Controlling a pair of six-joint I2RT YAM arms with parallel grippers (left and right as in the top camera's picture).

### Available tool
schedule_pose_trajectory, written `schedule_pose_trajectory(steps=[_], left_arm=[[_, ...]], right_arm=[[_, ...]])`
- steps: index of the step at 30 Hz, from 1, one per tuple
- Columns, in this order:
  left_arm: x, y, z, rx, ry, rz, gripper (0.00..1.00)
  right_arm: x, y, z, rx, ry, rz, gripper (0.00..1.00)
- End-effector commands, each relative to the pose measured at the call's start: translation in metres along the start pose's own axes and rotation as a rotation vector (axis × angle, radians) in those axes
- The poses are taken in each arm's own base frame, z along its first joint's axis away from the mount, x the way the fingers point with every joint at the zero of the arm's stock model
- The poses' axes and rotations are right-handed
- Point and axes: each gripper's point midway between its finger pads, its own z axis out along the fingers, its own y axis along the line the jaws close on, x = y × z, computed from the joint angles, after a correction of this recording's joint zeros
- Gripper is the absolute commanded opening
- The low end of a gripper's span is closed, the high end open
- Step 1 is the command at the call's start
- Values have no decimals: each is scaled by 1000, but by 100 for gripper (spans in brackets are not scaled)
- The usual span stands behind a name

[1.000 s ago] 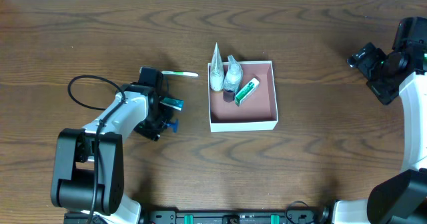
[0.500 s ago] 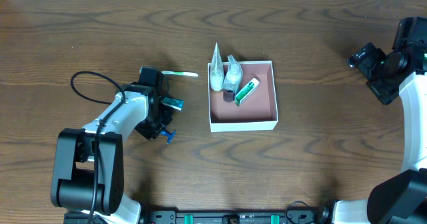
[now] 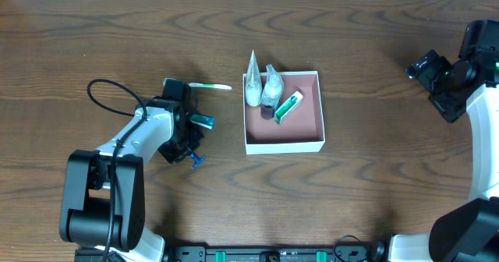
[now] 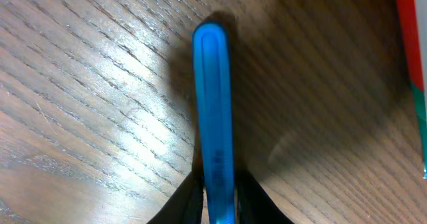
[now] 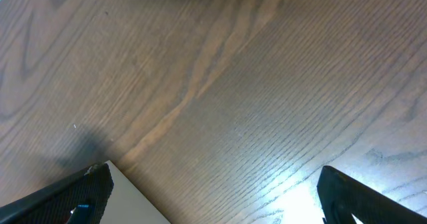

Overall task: Pack container
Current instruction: 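Lower the left gripper and grasp the blue razor handle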

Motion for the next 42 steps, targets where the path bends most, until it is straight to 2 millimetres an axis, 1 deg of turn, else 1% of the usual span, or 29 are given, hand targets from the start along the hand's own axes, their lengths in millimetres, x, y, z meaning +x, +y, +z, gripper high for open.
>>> schedule_pose_trajectory(steps=[1, 4, 6, 9, 16, 19, 21, 26, 28, 29, 32, 34, 37, 42], left_arm=[[6, 12, 9, -50, 20, 18, 19], [2, 7, 5, -39, 11, 58, 19], [-1, 3, -1, -35, 7, 101, 19], [-6, -3, -16, -32, 6, 162, 19], [-13, -15, -50, -31, 8, 233, 19], [-14, -16, -59, -27, 3, 251, 19], [-14, -16, -61, -26, 2, 242, 19], [-7, -7, -61, -59, 29, 104, 18], [-8, -4, -60, -76, 19, 58, 20], [-10, -2, -59, -87, 5, 43, 22], [-16, 2, -54, -106, -31, 38, 37], [-17, 3, -49, -104, -43, 50, 42], [-18, 5, -37, -100, -57, 48, 46], [-13, 12, -15, -93, -62, 47, 46]], right_arm=[[-3, 1, -1, -4, -2, 17, 99], [-3, 1, -1, -4, -2, 17, 99], [-3, 1, -1, -4, -2, 17, 99], [-3, 1, -1, -4, -2, 17, 99], [-3, 1, -1, -4, -2, 17, 99], [-3, 1, -1, -4, -2, 17, 99], [-3, 1, -1, -4, -2, 17, 99], [-3, 1, -1, -4, -2, 17, 99], [-3, 1, -1, -4, -2, 17, 99], [-3, 1, -1, -4, -2, 17, 99], [-3, 1, -1, -4, -2, 17, 99], [-3, 1, -1, -4, -2, 17, 99], [-3, 1, -1, -4, -2, 17, 99], [-3, 1, -1, -4, -2, 17, 99]])
